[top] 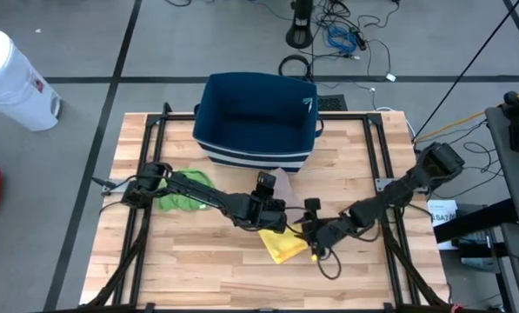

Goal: Fold towel
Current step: Stack the brown towel on top of the yellow towel

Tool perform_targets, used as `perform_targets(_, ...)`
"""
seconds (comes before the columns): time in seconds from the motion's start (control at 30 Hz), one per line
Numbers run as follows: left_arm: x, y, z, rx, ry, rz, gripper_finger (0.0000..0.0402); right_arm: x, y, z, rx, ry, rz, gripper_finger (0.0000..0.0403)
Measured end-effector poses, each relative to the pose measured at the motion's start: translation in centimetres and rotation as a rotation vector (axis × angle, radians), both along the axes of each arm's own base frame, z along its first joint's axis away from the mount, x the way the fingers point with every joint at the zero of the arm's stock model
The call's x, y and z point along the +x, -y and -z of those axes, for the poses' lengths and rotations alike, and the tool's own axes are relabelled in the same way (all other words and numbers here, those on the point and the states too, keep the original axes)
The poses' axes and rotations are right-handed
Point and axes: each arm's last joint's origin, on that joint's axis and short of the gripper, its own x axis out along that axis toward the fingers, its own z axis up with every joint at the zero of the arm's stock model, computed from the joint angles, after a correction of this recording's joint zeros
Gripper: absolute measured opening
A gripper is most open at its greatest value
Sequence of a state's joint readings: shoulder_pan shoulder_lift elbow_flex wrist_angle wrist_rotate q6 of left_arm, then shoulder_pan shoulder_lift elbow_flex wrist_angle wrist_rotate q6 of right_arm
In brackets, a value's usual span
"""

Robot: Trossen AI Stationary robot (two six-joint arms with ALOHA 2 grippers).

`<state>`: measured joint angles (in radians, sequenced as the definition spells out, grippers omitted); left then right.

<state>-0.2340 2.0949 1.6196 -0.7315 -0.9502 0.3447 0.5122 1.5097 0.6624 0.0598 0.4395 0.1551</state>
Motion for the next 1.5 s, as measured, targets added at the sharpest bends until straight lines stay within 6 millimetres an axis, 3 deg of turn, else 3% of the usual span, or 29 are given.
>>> perform_targets(0.4, 0.0, 0.2, 0.1, -0.050, -0.005, 0.016, 0.0001, 2.0, 2.3, 3.3, 0.003, -0.092, 0.059, 0.0160)
perform_targets(0.6, 0.0, 0.4, 0.2, -0.082, -0.001, 0.021, 0.0001, 2.6, 2.6, 3.3, 0.004, -0.043, 0.072, 0.0137)
perform_targets(0.77, -0.1, 0.7, 0.2, -0.083, -0.004, 0.028, 0.0001, 2.7, 2.8, 3.3, -0.023, -0.028, 0.095, 0.0091)
perform_targets(0.9, -0.1, 0.6, 0.2, -0.083, -0.003, 0.027, 0.0001, 2.7, 2.9, 3.2, -0.065, -0.021, 0.102, 0.0020)
perform_targets(1.07, -0.2, 0.8, 0.2, -0.042, -0.009, 0.021, 0.0001, 2.4, 2.2, 2.7, -0.098, 0.013, 0.088, 0.0004)
perform_targets(1.3, -0.6, 1.5, -0.1, 0.005, -0.012, 0.026, 0.0001, 1.2, -0.1, -0.2, -0.079, 0.121, 0.002, 0.0001)
perform_targets(1.5, -1.5, 2.3, -2.7, 0.022, 0.070, 0.026, 0.0001, -0.2, -2.3, -1.2, -0.056, 0.157, -0.097, 0.0001)
